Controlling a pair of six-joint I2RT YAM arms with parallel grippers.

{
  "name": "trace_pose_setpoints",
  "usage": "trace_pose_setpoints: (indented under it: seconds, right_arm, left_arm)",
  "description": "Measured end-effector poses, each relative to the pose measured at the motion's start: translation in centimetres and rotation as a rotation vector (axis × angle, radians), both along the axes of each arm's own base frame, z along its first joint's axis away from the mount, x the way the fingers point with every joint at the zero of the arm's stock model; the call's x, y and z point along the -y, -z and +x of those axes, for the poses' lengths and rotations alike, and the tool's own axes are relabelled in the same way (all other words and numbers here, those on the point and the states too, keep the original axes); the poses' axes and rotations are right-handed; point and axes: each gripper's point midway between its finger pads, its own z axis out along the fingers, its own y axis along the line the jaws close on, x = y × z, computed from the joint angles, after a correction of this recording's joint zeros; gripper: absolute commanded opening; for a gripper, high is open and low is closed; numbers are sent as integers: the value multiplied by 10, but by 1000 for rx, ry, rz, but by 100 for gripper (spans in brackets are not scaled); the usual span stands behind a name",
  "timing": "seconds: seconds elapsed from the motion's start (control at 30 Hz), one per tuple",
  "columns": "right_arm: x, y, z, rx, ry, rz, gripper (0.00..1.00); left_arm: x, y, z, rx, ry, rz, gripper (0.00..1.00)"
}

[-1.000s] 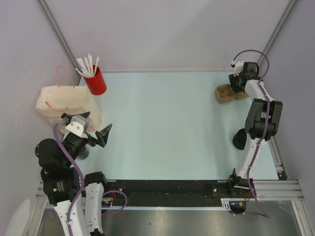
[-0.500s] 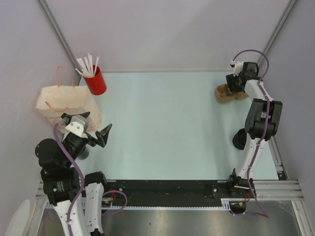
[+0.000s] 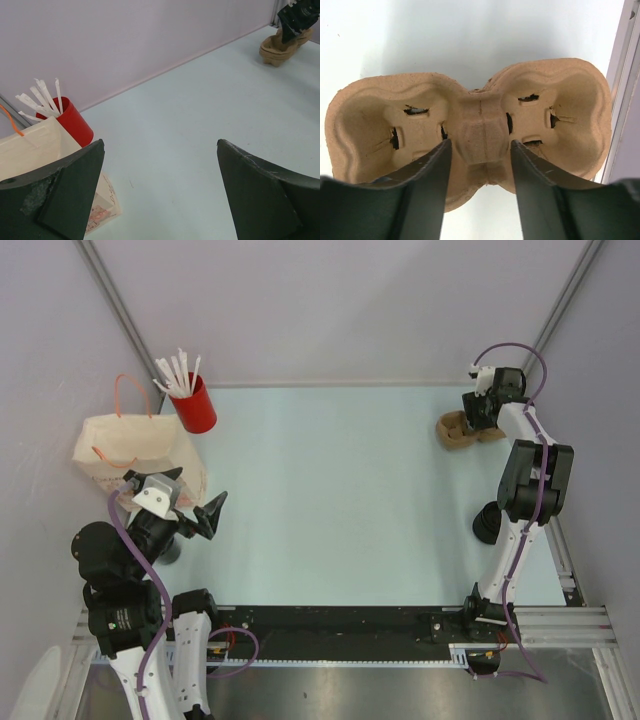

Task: Pack the takeout coffee

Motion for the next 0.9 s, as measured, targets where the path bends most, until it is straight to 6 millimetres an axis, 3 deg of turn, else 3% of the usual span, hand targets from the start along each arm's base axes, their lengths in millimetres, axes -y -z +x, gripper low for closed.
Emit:
trace_pose_setpoints:
  seconds: [0.33, 0.9]
  right_arm:
    - [2, 1, 0, 1, 1, 16, 36]
    - [3, -6, -2, 26, 20, 52, 33]
  left_arm:
    - [0, 0, 0, 0, -3, 0, 99]
    - [0, 0, 0, 0, -2, 0, 99]
